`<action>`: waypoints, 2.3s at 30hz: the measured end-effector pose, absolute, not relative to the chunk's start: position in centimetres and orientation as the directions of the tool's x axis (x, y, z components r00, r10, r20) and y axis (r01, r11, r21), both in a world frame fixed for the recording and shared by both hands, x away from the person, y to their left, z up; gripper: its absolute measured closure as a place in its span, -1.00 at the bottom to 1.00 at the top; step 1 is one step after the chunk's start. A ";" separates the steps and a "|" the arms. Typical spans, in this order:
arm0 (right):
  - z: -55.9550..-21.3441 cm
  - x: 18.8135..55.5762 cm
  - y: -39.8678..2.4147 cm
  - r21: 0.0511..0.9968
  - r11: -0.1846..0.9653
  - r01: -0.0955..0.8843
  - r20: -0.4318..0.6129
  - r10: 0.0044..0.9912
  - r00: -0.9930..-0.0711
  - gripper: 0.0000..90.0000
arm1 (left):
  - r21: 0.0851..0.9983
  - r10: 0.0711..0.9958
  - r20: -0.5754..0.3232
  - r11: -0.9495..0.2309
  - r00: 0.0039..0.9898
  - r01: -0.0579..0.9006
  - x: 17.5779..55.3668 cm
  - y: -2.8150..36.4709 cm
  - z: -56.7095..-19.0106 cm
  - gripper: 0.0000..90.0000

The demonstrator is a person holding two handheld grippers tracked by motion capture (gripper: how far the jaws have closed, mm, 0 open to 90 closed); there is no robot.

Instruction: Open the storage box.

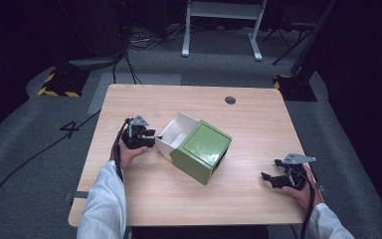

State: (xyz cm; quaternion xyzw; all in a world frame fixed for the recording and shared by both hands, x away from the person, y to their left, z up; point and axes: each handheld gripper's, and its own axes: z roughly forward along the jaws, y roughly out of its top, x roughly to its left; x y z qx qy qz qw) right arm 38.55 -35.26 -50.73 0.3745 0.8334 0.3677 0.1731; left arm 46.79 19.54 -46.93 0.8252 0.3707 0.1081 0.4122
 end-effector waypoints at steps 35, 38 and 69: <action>-50.7 38.6 -35.3 0.742 0.450 0.496 -0.014 0.751 -0.660 -0.66 | 0.768 0.750 -0.127 -0.340 0.649 0.543 47.1 22.0 -46.9 0.09; -50.7 38.6 -35.3 0.742 0.449 0.497 -0.013 0.752 -0.659 -0.66 | 0.775 0.754 -0.128 -0.330 0.645 0.540 47.0 22.2 -46.6 0.07; -50.7 38.6 -35.3 0.743 0.450 0.496 -0.014 0.751 -0.660 -0.66 | 0.826 0.792 0.057 -0.379 0.607 0.418 42.0 24.0 -41.6 -0.18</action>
